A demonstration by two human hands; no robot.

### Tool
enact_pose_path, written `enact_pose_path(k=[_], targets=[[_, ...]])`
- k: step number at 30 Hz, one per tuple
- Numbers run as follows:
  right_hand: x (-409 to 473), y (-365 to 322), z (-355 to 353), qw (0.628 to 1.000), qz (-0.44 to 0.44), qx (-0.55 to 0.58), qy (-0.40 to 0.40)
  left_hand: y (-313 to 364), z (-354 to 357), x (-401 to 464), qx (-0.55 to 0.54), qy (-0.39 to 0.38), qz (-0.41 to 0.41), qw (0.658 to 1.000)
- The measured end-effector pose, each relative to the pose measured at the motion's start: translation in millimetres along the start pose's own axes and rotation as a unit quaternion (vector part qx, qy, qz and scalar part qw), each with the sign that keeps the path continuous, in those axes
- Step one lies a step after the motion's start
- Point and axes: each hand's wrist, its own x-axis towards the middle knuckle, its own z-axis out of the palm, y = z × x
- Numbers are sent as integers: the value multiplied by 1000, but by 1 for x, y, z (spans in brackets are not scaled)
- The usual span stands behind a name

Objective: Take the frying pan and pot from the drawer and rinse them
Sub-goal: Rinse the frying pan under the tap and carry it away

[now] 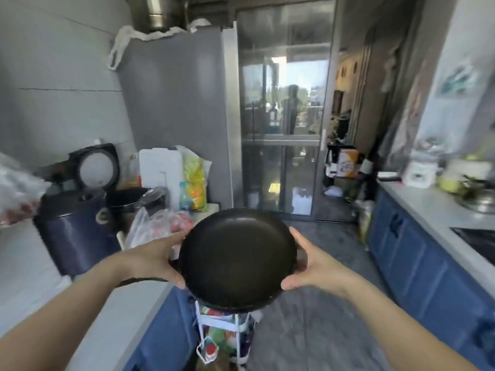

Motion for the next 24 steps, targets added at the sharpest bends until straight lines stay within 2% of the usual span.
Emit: enact_pose_path(k=[6, 16, 24], targets=[[-18, 51, -114, 993, 60, 5, 99, 69, 34, 178, -21, -127, 104, 986], [-7, 122, -268, 963, 106, 38, 246, 180, 81, 428, 40, -227, 175, 957], [-13, 186, -393, 932, 72, 45, 353, 295, 154, 590, 81, -297, 219, 926]])
